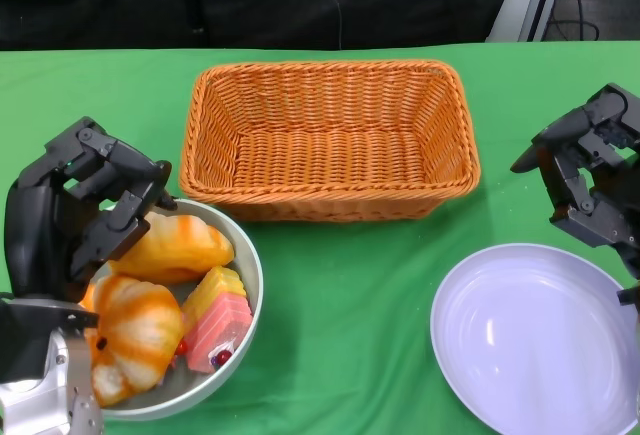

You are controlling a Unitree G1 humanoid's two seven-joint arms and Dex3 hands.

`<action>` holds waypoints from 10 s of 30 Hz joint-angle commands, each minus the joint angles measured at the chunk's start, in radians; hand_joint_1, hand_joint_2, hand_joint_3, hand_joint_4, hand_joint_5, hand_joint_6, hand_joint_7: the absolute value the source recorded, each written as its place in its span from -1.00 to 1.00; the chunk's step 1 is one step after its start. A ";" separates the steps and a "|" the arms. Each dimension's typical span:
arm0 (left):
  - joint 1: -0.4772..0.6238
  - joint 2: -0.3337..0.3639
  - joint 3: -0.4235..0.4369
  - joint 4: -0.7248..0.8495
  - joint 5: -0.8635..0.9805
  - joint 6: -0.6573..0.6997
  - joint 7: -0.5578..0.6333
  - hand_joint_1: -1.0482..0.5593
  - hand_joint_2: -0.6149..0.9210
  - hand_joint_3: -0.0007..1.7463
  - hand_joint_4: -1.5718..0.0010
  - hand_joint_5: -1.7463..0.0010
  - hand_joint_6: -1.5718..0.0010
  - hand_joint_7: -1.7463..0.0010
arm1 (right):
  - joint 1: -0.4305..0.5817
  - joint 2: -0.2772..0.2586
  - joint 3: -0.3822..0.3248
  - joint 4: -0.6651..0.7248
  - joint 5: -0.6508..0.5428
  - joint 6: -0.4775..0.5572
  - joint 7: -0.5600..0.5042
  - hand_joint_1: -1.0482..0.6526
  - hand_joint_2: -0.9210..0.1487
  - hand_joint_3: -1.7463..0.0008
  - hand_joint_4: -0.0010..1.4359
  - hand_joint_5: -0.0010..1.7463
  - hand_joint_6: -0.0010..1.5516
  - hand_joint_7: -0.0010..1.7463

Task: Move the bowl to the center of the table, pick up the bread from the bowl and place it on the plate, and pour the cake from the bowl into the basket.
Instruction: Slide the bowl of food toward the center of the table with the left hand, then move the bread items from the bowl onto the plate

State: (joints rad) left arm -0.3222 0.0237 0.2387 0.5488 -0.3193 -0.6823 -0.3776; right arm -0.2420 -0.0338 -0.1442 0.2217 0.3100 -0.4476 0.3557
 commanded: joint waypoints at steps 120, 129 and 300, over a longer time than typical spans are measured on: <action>-0.012 0.314 -0.057 0.025 0.349 0.833 0.370 -0.62 1.00 -0.18 0.72 1.00 0.79 1.00 | 0.038 -0.012 -0.009 -0.020 0.003 -0.009 0.016 0.09 -0.71 0.21 0.12 0.75 -0.04 0.32; -0.010 0.290 -0.045 0.001 0.305 0.850 0.353 -0.64 1.00 -0.16 0.85 0.98 0.90 0.99 | 0.040 -0.011 -0.009 -0.020 0.011 -0.006 0.019 0.09 -0.71 0.19 0.12 0.76 -0.04 0.31; -0.028 0.101 -0.026 0.414 0.279 -0.303 0.379 0.09 1.00 -0.69 -0.05 -0.36 -0.24 0.19 | 0.109 -0.135 0.066 -0.220 -0.031 0.096 0.125 -0.09 -0.94 0.85 -0.25 0.36 -0.24 -0.20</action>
State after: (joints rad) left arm -0.3448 0.1107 0.2010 0.9557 -0.0349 -0.9678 -0.0105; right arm -0.1437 -0.1461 -0.0795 0.0246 0.2646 -0.3685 0.4738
